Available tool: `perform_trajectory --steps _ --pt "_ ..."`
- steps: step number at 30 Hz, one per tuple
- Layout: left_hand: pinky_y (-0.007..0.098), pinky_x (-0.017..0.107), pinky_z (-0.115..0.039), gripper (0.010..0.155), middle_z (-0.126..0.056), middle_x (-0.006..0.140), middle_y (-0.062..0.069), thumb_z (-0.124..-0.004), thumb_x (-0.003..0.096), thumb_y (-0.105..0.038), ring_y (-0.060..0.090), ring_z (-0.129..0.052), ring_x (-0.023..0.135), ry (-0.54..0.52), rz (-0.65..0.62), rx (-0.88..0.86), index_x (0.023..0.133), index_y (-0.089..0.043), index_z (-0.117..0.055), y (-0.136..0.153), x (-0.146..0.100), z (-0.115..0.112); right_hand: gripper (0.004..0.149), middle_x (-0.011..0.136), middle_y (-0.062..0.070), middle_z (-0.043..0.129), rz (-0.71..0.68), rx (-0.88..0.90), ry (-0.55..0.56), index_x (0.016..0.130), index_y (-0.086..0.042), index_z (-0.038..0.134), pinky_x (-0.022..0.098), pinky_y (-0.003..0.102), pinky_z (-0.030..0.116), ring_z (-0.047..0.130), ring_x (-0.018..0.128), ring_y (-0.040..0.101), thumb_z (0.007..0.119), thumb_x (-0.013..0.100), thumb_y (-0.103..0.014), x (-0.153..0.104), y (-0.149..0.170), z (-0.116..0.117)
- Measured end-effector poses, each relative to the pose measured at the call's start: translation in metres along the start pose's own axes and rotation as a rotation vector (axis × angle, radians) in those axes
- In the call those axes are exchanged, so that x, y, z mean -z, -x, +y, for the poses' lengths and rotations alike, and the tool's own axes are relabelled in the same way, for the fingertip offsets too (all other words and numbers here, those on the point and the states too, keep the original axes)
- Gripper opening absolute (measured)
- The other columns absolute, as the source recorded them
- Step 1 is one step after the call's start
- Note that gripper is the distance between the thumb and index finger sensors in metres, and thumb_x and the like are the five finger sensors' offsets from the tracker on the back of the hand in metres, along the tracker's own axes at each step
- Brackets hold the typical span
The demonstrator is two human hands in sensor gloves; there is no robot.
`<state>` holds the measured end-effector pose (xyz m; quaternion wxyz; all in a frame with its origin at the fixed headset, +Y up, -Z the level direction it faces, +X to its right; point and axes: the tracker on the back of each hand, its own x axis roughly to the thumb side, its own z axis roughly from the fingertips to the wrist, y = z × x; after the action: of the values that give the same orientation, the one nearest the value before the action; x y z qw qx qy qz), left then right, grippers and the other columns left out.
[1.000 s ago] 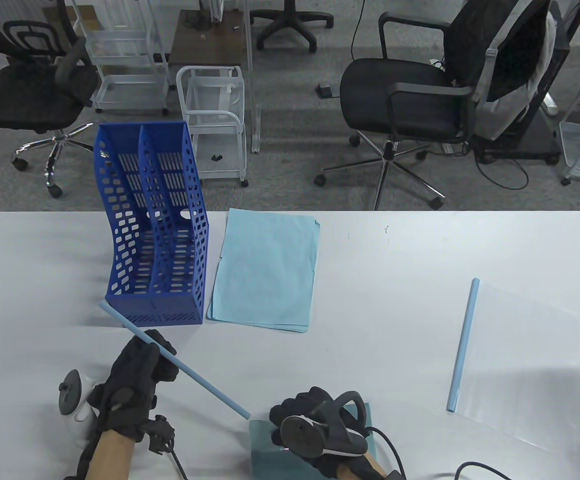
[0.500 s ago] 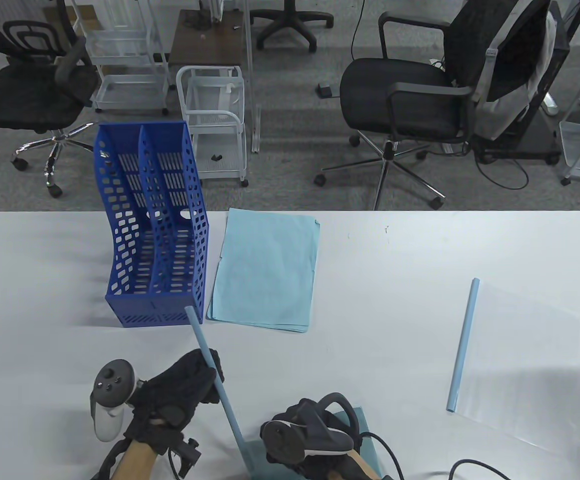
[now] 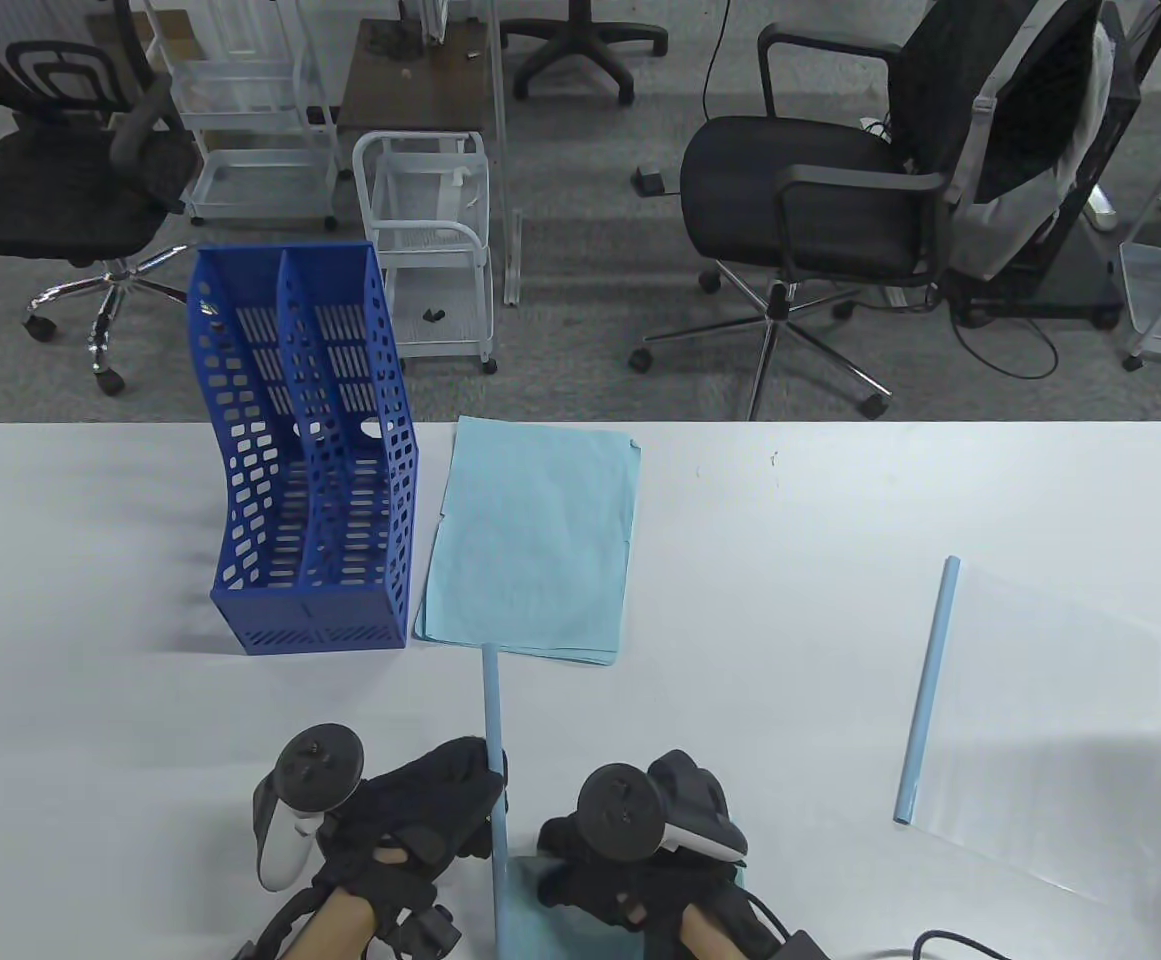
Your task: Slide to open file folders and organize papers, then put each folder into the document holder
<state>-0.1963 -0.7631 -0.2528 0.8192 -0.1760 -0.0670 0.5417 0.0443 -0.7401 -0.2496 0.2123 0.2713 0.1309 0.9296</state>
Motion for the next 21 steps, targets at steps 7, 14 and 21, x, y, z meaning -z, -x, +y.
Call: perform_trajectory --steps 7,14,21 --pt "0.032 0.030 -0.097 0.050 -0.102 0.068 0.003 -0.089 0.0413 -0.046 0.010 -0.112 0.029 0.067 -0.015 0.148 0.085 -0.023 -0.092 -0.024 -0.004 -0.019 0.041 0.043 -0.006 0.104 0.119 0.152 0.203 0.065 -0.027 0.094 0.042 0.039 0.089 0.100 0.028 0.014 0.089 0.031 -0.050 -0.011 0.024 -0.026" --pt "0.033 0.030 -0.095 0.050 -0.101 0.068 0.004 -0.089 0.0415 -0.046 0.011 -0.111 0.029 0.093 -0.020 0.237 0.085 -0.023 -0.092 -0.038 -0.005 -0.031 0.040 0.043 -0.006 0.104 0.202 0.189 0.354 0.064 -0.028 0.094 0.042 0.039 0.089 0.100 0.028 0.013 0.089 0.031 -0.050 -0.023 0.041 -0.046" --pt "0.035 0.030 -0.094 0.050 -0.101 0.068 0.005 -0.089 0.0418 -0.046 0.012 -0.109 0.029 0.130 -0.031 0.281 0.085 -0.022 -0.092 -0.045 -0.007 -0.034 0.040 0.042 -0.006 0.104 0.241 0.252 0.437 0.064 -0.028 0.094 0.041 0.038 0.090 0.100 0.027 0.013 0.088 0.032 -0.050 -0.032 0.051 -0.057"
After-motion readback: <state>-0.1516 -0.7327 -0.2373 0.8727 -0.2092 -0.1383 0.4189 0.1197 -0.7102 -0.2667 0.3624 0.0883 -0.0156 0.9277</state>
